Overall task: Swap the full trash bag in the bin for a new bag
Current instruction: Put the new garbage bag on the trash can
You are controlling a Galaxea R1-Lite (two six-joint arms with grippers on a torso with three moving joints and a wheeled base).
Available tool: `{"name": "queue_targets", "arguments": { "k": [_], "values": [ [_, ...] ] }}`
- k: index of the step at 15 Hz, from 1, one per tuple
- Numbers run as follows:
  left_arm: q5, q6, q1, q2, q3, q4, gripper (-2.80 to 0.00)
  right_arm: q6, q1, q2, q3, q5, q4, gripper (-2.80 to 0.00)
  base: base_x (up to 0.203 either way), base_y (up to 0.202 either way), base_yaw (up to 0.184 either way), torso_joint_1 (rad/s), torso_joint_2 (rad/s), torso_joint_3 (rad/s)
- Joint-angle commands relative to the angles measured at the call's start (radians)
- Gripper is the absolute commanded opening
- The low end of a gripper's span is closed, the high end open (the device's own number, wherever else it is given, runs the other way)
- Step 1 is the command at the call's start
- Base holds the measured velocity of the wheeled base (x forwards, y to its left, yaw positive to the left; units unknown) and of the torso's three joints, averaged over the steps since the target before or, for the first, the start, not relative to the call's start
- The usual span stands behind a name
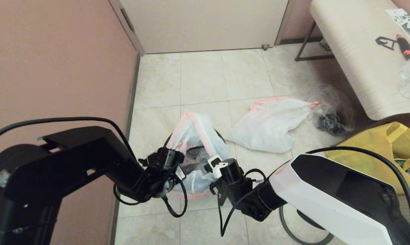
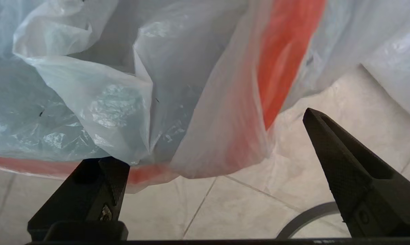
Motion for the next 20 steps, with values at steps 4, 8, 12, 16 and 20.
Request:
{"name": "queue_targets", "arguments": {
  "k": [4, 8, 12, 16, 20],
  "values": [
    [0.002, -0.004, 0.003, 0.008, -0.001, -0.004, -2.8, 0.006, 0.008, -0.035, 0.022, -0.003, -0.008, 0.0, 0.0, 0.0, 0.0, 0.0, 0.0, 0.0],
    [0.002, -0.004, 0.003, 0.008, -0.001, -0.01, -2.8, 0.008, 0.016, -0.099, 0.125, -0.003, -0.008, 0.0, 0.0, 0.0, 0.0, 0.0, 0.0, 0.0],
    [0.015, -0.004, 0.003, 0.007, 0.0, -0.02, -2.8, 0.044, 0.015, -0.104, 0.174, -0.009, -0.047, 0.0, 0.0, 0.0, 0.0, 0.0, 0.0, 0.0],
    [0.064, -0.003, 0.0, 0.0, 0.02, -0.099, -2.8, 0.027, 0.019, -0.064, 0.155, 0.0, -0.115, 0.0, 0.0, 0.0, 0.0, 0.0, 0.0, 0.0],
    [0.064, 0.003, -0.001, 0.001, 0.069, -0.213, -2.8, 0.036, 0.014, -0.092, 0.179, 0.036, -0.117, 0.0, 0.0, 0.0, 0.0, 0.0, 0.0, 0.0]
  ]
}}
